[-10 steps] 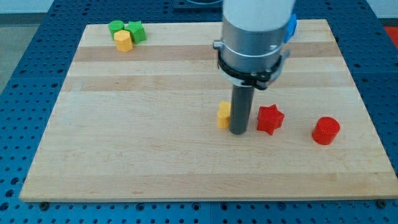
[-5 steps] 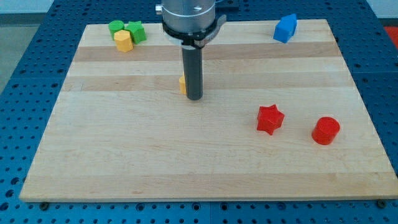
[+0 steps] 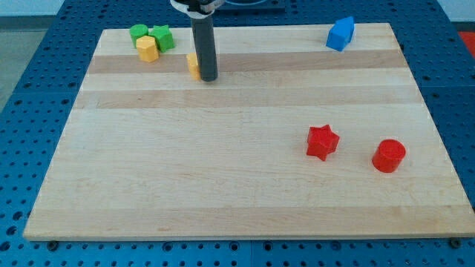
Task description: Place the heart to the right of the hexagon
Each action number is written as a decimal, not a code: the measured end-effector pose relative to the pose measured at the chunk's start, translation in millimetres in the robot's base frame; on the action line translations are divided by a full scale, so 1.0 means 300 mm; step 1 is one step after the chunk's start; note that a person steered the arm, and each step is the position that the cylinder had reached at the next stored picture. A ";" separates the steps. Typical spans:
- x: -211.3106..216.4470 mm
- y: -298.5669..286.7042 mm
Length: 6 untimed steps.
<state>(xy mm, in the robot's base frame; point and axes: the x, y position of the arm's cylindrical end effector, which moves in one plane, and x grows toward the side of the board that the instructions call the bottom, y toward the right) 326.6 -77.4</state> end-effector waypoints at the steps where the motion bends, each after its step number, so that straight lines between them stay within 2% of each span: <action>1: -0.035 -0.059; 4: -0.143 -0.185; 5: -0.102 -0.122; 6: 0.003 0.047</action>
